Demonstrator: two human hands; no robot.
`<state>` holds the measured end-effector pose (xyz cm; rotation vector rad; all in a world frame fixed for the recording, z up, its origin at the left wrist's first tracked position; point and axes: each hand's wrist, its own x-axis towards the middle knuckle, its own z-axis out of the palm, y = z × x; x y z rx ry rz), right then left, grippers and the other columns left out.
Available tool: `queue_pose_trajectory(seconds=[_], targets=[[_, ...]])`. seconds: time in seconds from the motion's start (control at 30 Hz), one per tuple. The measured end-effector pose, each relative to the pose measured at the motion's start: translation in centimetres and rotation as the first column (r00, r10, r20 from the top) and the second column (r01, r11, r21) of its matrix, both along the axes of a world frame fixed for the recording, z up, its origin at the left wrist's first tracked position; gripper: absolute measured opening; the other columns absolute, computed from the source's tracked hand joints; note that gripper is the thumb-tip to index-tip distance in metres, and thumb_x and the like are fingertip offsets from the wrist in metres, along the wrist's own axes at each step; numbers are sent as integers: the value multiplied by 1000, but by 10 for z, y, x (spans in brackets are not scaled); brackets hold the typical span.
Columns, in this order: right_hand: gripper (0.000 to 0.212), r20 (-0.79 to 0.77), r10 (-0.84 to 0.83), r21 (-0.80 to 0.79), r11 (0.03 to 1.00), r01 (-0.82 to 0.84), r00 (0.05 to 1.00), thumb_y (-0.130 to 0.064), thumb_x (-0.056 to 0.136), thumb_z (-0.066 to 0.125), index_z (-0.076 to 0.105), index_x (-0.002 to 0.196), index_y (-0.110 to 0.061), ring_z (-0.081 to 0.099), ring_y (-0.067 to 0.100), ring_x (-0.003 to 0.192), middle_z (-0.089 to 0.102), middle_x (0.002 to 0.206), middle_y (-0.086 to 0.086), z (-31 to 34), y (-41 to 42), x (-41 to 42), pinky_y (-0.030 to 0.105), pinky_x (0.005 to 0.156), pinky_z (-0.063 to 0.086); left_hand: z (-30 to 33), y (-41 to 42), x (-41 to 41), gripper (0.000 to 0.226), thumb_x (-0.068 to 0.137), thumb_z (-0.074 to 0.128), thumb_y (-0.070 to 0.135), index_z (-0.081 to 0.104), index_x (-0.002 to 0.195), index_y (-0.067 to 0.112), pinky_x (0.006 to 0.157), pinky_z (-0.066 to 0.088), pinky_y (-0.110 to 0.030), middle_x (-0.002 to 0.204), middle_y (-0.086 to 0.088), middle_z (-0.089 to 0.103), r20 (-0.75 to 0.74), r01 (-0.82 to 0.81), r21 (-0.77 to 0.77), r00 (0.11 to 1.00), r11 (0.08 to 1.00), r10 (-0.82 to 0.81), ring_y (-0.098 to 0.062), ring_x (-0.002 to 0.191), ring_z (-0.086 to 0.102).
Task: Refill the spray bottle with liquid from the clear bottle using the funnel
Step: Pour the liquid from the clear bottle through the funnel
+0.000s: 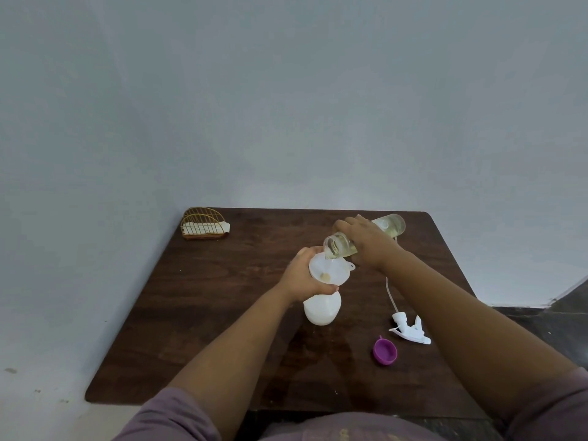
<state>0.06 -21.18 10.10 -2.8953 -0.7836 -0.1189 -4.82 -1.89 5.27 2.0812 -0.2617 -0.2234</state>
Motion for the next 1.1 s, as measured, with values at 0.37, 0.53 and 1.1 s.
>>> queue_pose_trajectory(seconds=[0.37,0.53,1.1], targets=[[49,16,-19,3,1000,19,1000,-12,67,71,50,111,-20,51,22,95,56,100,-1,5,-1,-4,39,92,44,1,-1,-1,85,58,85,34,49,135,26,94,50,-39,128,4,49,-2,1,27,1000,1000,-1,-18,117,51],[47,20,-19,12,1000,19,1000,-12,70,70,50,112,-21,49,22,95,54,99,-2,9,-3,-6,34,85,43,1,-1,-1,83,64,87,28,47,137,25,96,50,-41,132,2,48,-5,-5,34,1000,999,6,-17,118,50],[41,65,-13,53,999,10,998,-7,72,67,53,110,-17,47,21,93,58,103,2,20,-3,-10,30,79,38,1,-2,-3,87,63,88,29,44,138,25,97,50,-46,135,2,45,-17,-16,39,1000,999,17,-21,121,49]])
